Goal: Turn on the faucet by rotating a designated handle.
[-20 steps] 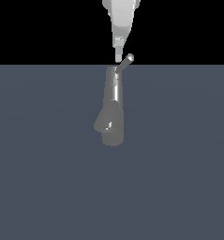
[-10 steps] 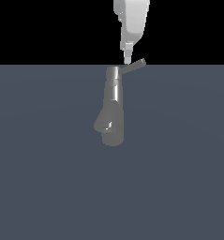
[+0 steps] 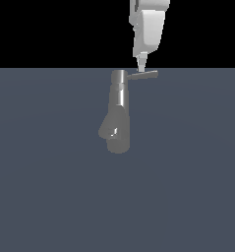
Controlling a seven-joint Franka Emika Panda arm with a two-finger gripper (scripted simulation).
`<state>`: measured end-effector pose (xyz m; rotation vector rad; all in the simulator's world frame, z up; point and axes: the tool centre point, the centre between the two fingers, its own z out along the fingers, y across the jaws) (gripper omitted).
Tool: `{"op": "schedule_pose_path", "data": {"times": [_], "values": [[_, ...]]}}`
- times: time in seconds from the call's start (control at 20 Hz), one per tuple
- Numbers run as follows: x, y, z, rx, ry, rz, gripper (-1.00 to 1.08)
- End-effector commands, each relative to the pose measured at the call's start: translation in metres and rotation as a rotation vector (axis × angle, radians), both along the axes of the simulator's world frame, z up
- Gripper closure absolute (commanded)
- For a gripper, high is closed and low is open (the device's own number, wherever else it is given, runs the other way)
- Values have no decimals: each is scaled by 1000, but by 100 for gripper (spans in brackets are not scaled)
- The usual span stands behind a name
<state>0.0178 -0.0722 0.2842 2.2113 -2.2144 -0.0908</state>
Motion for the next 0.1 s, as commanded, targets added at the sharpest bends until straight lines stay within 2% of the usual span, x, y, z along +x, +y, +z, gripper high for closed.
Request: {"op": "schedule_pose_path", "data": {"times": [0.0,0.05], "values": [[0,-38,-10,-7,13,-47,108],[0,-38,-10,-7,13,-47,108]]}}
